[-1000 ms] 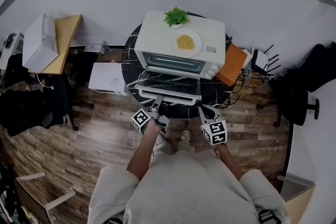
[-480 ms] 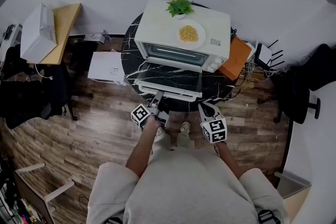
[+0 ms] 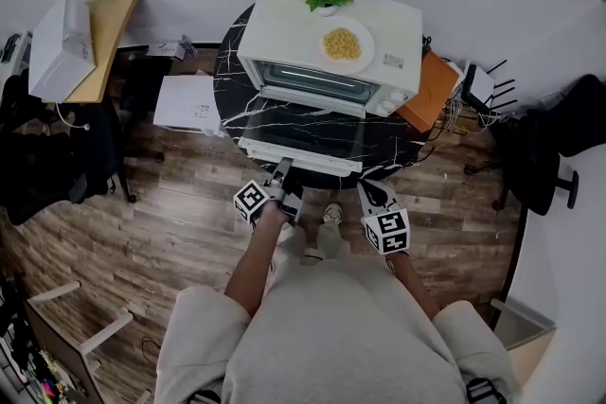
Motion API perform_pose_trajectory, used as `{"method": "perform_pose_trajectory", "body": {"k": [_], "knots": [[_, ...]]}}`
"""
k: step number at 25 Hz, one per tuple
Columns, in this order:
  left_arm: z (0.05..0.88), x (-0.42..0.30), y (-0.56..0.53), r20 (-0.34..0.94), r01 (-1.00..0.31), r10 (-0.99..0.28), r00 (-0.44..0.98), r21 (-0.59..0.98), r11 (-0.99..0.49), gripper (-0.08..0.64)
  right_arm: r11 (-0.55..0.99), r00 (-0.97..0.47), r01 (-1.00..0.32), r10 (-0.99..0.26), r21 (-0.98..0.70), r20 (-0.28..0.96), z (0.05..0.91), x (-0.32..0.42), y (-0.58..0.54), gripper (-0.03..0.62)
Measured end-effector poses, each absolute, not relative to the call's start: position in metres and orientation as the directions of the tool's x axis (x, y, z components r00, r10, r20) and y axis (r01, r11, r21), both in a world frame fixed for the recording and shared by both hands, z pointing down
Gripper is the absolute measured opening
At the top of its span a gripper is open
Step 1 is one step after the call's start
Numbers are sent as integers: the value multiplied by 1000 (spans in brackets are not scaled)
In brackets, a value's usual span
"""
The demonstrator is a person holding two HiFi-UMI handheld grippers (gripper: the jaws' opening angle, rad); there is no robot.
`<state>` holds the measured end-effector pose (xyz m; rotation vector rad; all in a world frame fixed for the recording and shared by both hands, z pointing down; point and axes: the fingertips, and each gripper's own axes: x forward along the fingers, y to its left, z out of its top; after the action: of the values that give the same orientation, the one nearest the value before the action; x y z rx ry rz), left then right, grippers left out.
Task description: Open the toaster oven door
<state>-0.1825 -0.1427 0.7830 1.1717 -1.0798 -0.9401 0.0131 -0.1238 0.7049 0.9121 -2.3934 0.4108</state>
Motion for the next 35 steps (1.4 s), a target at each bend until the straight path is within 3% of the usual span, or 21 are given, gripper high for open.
{"method": "perform_pose_trajectory", "body": {"k": [27, 35], "knots": [[850, -181, -130, 342, 7, -911, 231, 935, 353, 78, 712, -598, -694, -485, -109, 638, 727, 31, -112, 14], [849, -182, -129, 345, 8, -907, 239, 934, 358, 81, 710, -605, -694, -489, -116, 628, 728, 26, -114, 13]]}}
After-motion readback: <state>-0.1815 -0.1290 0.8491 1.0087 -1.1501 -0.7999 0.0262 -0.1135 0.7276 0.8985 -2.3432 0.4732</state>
